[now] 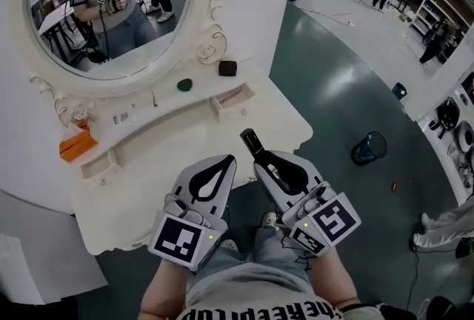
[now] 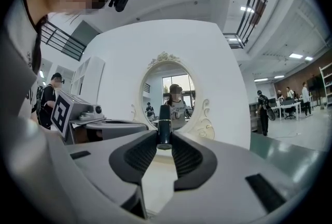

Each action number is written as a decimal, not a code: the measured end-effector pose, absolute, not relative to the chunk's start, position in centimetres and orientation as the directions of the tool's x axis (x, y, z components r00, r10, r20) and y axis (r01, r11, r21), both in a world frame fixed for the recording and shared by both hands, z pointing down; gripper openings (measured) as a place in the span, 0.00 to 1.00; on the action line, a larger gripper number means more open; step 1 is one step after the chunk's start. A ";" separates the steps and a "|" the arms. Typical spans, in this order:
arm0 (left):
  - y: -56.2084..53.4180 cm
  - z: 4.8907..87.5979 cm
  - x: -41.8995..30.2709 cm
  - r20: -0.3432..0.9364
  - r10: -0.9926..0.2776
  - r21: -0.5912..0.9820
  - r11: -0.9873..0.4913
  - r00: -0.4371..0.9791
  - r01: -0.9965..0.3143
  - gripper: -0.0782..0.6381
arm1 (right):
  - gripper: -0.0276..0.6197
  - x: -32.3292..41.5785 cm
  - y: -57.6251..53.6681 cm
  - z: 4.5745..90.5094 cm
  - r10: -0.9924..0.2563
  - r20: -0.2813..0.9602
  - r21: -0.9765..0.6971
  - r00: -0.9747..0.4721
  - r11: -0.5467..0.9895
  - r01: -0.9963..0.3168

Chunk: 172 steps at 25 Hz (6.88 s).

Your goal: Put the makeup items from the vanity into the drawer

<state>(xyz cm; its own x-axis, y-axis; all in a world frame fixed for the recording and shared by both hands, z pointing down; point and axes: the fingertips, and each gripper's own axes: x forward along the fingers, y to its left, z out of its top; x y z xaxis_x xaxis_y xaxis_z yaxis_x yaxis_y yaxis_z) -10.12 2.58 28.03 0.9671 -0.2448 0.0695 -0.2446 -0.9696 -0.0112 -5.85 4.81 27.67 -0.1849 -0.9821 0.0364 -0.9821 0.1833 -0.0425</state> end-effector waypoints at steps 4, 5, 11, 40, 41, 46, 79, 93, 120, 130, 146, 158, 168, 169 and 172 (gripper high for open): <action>2.3 28.0 -8.5 0.072 -0.250 -0.012 -0.968 0.965 -0.250 0.13 | 0.20 -4.2 4.5 27.2 -0.981 0.028 -0.049 -0.192 0.191 -0.980; 2.2 28.0 -8.1 0.073 -0.253 -0.011 -0.967 0.965 -0.253 0.13 | 0.20 -3.7 4.3 27.1 -0.981 0.026 -0.051 -0.195 0.193 -0.980; 1.4 28.1 -5.5 0.083 -0.282 -0.009 -0.959 0.956 -0.282 0.13 | 0.20 -1.0 3.4 26.8 -0.974 0.018 -0.069 -0.226 0.225 -0.972; -1.3 28.7 4.9 0.088 -0.489 -0.011 -0.872 0.868 -0.490 0.13 | 0.20 9.6 -0.6 27.6 -0.900 0.024 -0.063 -0.435 0.433 -0.899; -1.3 28.7 5.2 0.088 -0.495 -0.012 -0.868 0.864 -0.496 0.13 | 0.20 9.9 -0.6 27.6 -0.897 0.024 -0.063 -0.441 0.439 -0.896; -1.3 28.7 6.4 0.087 -0.524 -0.018 -0.851 0.847 -0.525 0.13 | 0.20 11.2 -0.8 27.8 -0.883 0.020 -0.066 -0.470 0.468 -0.881; -3.4 30.6 8.2 0.138 -0.561 0.010 -0.823 0.816 -0.567 0.13 | 0.20 13.4 -3.8 29.9 -0.862 0.057 -0.099 -0.504 0.498 -0.862; -8.2 31.4 7.0 0.155 -0.593 0.033 -0.796 0.790 -0.604 0.13 | 0.20 12.8 -9.2 31.2 -0.843 0.102 -0.099 -0.528 0.519 -0.849; -16.6 35.0 1.6 0.201 -0.644 0.097 -0.737 0.738 -0.669 0.13 | 0.20 8.5 -18.6 38.6 -0.784 0.283 -0.100 -0.552 0.548 -0.830; -17.6 36.8 -0.1 0.223 -0.652 0.137 -0.715 0.725 -0.686 0.13 | 0.20 7.7 -19.6 43.2 -0.742 0.400 -0.091 -0.538 0.552 -0.829; -18.9 38.8 -1.1 0.245 -0.655 0.180 -0.694 0.715 -0.697 0.13 | 0.20 7.5 -20.3 49.4 -0.662 0.577 -0.040 -0.478 0.562 -0.826; -19.4 39.5 -1.3 0.257 -0.663 0.193 -0.677 0.703 -0.710 0.13 | 0.20 7.4 -20.4 50.9 -0.625 0.630 0.018 -0.461 0.605 -0.796; -19.8 39.7 -1.3 0.264 -0.666 0.193 -0.672 0.697 -0.715 0.13 | 0.21 7.3 -20.3 51.4 -0.608 0.638 -0.003 -0.473 0.612 -0.791; -19.8 39.7 -1.3 0.263 -0.666 0.192 -0.673 0.698 -0.715 0.13 | 0.21 7.3 -20.3 51.5 -0.607 0.639 -0.002 -0.472 0.613 -0.790; -19.8 39.7 -1.1 0.264 -0.665 0.192 -0.673 0.698 -0.714 0.13 | 0.22 7.4 -20.4 51.5 -0.610 0.639 -0.001 -0.469 0.609 -0.793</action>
<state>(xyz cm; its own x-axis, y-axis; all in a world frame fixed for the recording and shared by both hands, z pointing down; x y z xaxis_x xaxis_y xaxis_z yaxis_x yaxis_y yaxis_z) -1.12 -19.79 39.69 0.6984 -0.6654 0.2638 -0.7140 -0.6734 0.1916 7.38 -20.36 51.53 -0.4689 -0.6098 0.6390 -0.7934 0.6087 -0.0012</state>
